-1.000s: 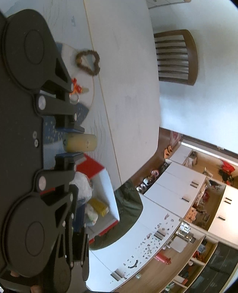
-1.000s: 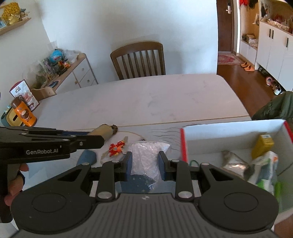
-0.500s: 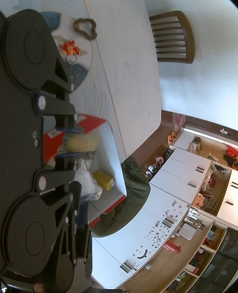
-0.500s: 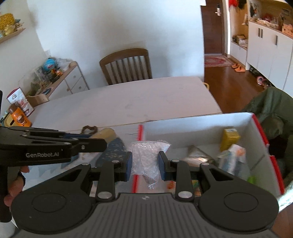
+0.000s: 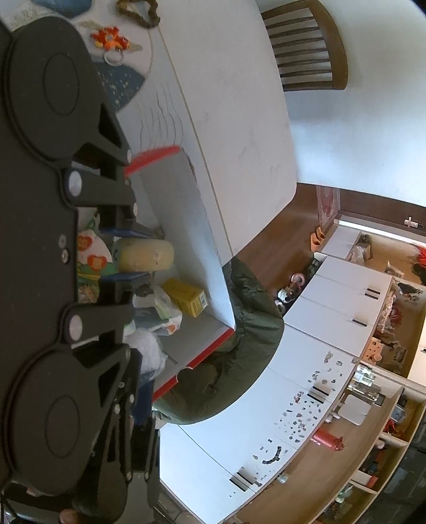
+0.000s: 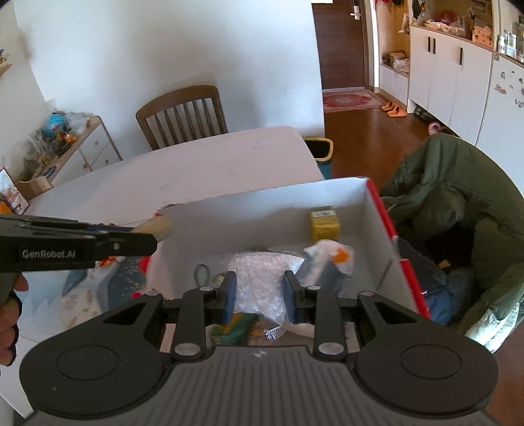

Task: Organize objects
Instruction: 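Carry the tan cylinder and bubble-wrap bag over the shoebox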

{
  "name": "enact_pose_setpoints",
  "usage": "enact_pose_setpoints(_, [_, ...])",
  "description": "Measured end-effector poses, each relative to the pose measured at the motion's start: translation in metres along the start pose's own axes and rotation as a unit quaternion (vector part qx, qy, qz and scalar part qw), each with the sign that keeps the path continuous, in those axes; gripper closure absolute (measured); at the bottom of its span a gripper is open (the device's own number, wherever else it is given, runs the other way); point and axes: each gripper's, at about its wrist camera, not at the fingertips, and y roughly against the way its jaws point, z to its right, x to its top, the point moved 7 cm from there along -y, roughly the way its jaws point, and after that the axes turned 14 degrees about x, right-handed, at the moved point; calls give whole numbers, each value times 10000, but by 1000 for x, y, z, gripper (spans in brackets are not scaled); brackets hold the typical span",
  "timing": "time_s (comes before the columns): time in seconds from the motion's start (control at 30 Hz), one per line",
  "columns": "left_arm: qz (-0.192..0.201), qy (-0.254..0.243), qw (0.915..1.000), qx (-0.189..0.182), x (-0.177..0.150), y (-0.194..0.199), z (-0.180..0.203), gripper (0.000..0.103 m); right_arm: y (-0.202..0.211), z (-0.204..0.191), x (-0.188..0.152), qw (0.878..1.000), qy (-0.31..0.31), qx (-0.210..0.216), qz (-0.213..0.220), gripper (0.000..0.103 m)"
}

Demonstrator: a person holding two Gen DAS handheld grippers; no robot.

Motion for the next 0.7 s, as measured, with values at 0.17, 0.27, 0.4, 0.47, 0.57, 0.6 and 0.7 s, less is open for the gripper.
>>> enact_pose_setpoints(0.17, [-129,-71,9999,48,5,-21,18,84,-1,16,-12,9998,48,58,-194,74])
enact_pose_setpoints(0.27, [-235,-107,9996,79,8,-36,26,84,-7,18,-19,9991,186,101,-372,74])
enact_pose_setpoints(0.4, [-344,-174,9992,123,13,-55,38,84,-16,19,-26,9978,324,162,-550,74])
enact_pose_setpoints(0.47, [-400,-207,9989,165,16,-64,42,84,-21,19,-29,9968,397,207,-658,74])
enact_pose_setpoints(0.57, [-439,-334,9983,188,19,-75,50,84,-26,20,-32,9956,463,276,-764,74])
enact_pose_setpoints(0.6, [-440,-397,9980,223,20,-78,53,84,-27,20,-32,9951,496,306,-796,74])
enact_pose_setpoints(0.7, [-494,-466,9973,270,20,-89,59,85,-32,16,-34,9933,644,390,-880,74])
